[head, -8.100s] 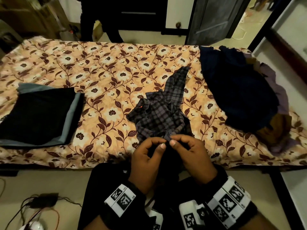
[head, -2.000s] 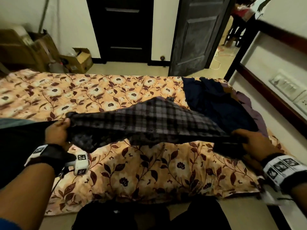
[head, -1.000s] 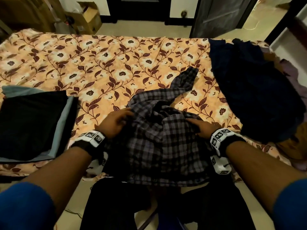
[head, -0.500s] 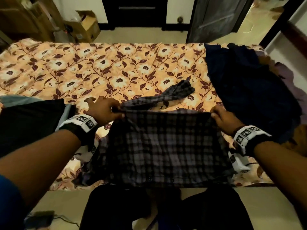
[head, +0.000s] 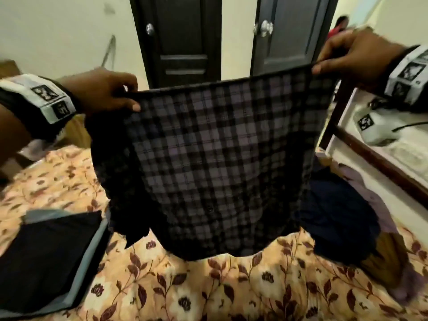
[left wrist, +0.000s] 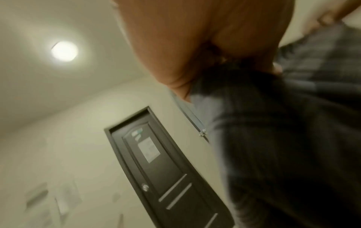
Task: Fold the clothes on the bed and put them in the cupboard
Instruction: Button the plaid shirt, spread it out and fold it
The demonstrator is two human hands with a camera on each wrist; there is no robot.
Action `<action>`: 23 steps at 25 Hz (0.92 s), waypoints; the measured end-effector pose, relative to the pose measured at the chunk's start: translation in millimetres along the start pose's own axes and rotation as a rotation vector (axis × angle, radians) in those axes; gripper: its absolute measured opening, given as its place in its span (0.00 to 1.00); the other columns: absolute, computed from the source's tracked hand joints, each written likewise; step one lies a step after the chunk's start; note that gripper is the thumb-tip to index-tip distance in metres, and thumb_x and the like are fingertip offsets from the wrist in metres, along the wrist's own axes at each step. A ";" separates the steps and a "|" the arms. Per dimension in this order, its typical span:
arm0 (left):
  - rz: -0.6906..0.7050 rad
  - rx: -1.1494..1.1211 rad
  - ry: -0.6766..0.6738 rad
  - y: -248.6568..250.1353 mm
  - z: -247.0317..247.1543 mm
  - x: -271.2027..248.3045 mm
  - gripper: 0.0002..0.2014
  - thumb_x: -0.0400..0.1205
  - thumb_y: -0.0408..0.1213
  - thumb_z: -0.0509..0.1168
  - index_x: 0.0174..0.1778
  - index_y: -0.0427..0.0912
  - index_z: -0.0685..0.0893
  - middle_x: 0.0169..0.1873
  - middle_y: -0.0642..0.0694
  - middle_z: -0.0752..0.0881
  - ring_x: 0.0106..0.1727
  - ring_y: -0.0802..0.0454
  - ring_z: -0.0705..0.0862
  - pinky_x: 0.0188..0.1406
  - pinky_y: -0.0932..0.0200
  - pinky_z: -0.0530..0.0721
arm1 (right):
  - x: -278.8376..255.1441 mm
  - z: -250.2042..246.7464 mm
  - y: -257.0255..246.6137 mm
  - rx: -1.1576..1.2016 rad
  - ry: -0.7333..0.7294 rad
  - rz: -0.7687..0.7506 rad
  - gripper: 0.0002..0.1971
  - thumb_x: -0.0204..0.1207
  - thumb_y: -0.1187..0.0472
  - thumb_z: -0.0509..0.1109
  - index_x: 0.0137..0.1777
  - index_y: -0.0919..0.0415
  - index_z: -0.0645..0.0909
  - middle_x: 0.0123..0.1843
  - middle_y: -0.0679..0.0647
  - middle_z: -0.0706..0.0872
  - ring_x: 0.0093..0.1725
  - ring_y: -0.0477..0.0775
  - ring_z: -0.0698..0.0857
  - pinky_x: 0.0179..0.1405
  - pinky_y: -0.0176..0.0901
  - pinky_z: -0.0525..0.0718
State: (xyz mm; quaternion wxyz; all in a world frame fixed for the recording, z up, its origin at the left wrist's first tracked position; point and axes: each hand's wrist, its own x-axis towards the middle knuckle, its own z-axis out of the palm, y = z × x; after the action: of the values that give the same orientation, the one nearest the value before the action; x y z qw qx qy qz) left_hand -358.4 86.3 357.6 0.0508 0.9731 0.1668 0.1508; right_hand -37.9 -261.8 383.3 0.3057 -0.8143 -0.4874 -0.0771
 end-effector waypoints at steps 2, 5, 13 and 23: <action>-0.030 0.161 0.059 9.8 -72.7 10.9 0.12 0.73 0.52 0.75 0.35 0.49 0.82 0.32 0.42 0.85 0.40 0.37 0.84 0.49 0.45 0.82 | 19.8 -66.6 -42.4 -0.049 0.150 -0.070 0.08 0.71 0.49 0.77 0.39 0.46 0.80 0.30 0.39 0.84 0.29 0.33 0.81 0.27 0.21 0.77; -0.127 0.152 0.290 16.6 -170.7 14.0 0.18 0.73 0.58 0.73 0.30 0.45 0.86 0.30 0.38 0.85 0.38 0.38 0.82 0.48 0.45 0.80 | 36.3 -161.4 -91.0 -0.201 0.228 -0.161 0.26 0.55 0.18 0.65 0.39 0.38 0.79 0.36 0.42 0.83 0.34 0.38 0.82 0.29 0.26 0.80; -0.179 -0.012 0.883 62.6 -303.3 -11.3 0.27 0.72 0.57 0.76 0.39 0.30 0.87 0.37 0.29 0.86 0.43 0.33 0.84 0.45 0.47 0.79 | 5.0 -279.6 -184.3 -0.573 0.400 -0.132 0.09 0.75 0.62 0.75 0.51 0.65 0.82 0.46 0.65 0.83 0.47 0.63 0.80 0.49 0.49 0.72; -0.028 -0.296 0.841 86.5 -341.7 -58.3 0.11 0.76 0.42 0.75 0.46 0.37 0.88 0.43 0.36 0.86 0.46 0.44 0.82 0.53 0.53 0.76 | -27.2 -341.8 -243.1 -0.717 0.581 -0.038 0.15 0.70 0.55 0.79 0.30 0.62 0.80 0.30 0.62 0.82 0.34 0.63 0.77 0.39 0.48 0.74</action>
State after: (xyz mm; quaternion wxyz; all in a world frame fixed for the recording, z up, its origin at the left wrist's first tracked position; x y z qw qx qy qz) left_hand -490.1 1.8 678.8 0.1195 0.8071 0.1628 0.5548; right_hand -197.4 -395.8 748.4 0.1273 -0.8041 -0.3391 -0.4714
